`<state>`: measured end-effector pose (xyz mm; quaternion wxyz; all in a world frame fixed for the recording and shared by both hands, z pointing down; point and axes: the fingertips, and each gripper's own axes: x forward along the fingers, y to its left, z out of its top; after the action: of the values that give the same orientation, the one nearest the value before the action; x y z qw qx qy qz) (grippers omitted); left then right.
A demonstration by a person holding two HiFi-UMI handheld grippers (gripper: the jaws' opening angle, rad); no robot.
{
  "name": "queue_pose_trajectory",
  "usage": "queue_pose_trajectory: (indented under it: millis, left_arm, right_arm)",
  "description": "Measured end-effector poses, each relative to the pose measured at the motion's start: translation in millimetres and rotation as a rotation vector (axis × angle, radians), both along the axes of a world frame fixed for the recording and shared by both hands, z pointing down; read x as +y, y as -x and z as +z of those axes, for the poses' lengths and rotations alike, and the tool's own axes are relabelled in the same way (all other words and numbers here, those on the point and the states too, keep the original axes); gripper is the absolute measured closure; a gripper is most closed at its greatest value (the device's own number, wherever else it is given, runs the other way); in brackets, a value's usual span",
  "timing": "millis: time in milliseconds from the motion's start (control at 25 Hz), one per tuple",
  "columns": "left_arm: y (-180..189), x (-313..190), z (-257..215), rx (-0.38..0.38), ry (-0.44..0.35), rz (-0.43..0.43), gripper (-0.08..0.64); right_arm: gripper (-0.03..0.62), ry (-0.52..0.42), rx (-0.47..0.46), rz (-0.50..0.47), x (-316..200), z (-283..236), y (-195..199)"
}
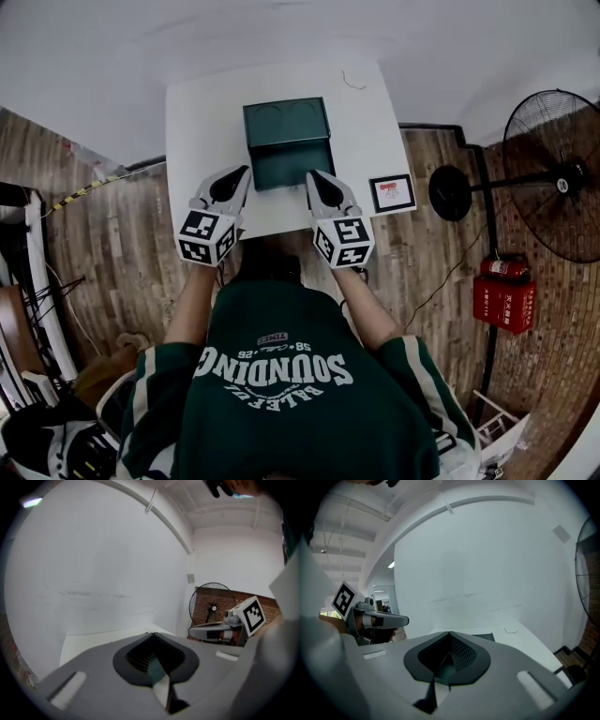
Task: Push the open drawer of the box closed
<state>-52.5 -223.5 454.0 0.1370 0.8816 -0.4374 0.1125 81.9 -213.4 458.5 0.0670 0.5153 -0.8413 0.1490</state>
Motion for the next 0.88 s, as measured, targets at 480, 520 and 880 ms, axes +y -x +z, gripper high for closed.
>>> queue_pose_trajectory:
  millis: [480,520,880]
  left_arm:
    - [7,-13,54,0.0,0.134,0.029,0.508]
    - [8,-14,57,0.0,0.143,0.03,0.508]
    - [14,-18,75,-0.01,0.188,0.036,0.508]
  right_arm:
    - [0.591,0.208,0.042,0.001,3,96,7]
    - [0.591,0.227,0.043,0.001,4,104,7]
    - [0.483,0.435,0.078,0.006,9,178,5]
